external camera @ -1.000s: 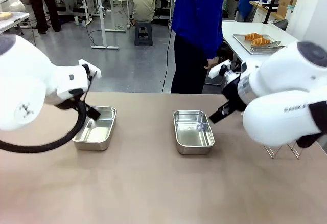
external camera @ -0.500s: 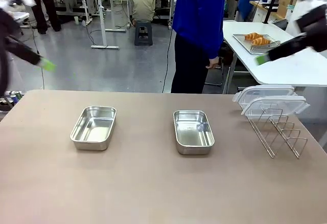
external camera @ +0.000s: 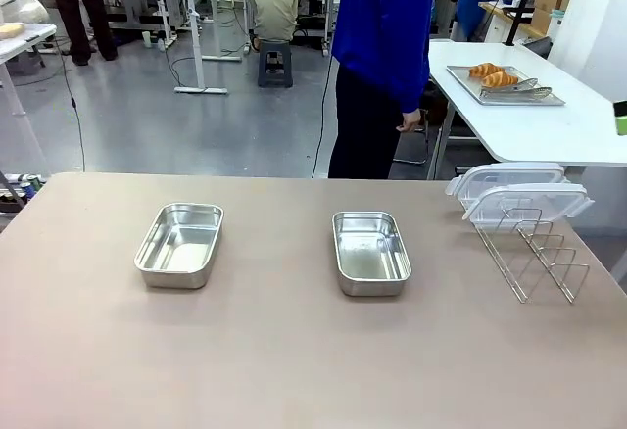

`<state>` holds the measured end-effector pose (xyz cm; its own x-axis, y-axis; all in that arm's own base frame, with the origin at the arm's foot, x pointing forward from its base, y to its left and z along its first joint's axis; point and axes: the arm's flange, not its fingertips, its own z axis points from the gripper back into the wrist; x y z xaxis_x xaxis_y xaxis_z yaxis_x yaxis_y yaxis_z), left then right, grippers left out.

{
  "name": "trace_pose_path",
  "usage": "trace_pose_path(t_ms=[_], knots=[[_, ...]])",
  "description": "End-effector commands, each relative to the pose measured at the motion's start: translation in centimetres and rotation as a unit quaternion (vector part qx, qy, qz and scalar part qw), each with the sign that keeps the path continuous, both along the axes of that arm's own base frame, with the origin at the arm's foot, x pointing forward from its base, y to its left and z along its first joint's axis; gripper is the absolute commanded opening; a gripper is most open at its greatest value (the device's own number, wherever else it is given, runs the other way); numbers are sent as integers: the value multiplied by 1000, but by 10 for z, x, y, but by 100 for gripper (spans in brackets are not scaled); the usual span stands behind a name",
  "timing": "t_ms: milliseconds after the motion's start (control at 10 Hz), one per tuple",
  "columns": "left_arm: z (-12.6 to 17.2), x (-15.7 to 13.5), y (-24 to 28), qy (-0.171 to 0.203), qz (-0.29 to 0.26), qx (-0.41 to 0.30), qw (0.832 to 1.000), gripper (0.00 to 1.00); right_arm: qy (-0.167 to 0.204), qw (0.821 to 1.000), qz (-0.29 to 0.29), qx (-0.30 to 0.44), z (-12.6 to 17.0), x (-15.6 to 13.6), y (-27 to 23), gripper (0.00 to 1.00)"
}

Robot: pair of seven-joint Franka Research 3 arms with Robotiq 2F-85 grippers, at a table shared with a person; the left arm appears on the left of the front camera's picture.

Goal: Place the bread in airtight containers.
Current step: Lift both Airtight Container.

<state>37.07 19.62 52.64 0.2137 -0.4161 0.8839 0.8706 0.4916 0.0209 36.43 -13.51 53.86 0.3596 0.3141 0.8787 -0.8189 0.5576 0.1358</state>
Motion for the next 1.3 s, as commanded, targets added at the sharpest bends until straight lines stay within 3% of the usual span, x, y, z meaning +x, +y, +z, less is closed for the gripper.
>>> trace_pose_path(t_ms=[0, 300, 400, 500, 1200], knots=[[-18, 5, 5, -17, -23, -59, 998, 100, -19, 999, 17, 31, -14, -4, -21, 100], [-27, 6, -17, 20, -22, -53, 998, 100, -33, 998, 20, 40, -28, -10, -37, 100], [-23, 6, -27, 27, -18, -23, 999, 100, -22, 999, 10, 38, -20, -15, -33, 100], [-31, 2, -4, 14, -17, -69, 997, 100, -22, 999, 10, 38, -20, -15, -33, 100], [-31, 2, -4, 14, -17, -69, 997, 100, -22, 999, 10, 38, -20, -15, -33, 100]])
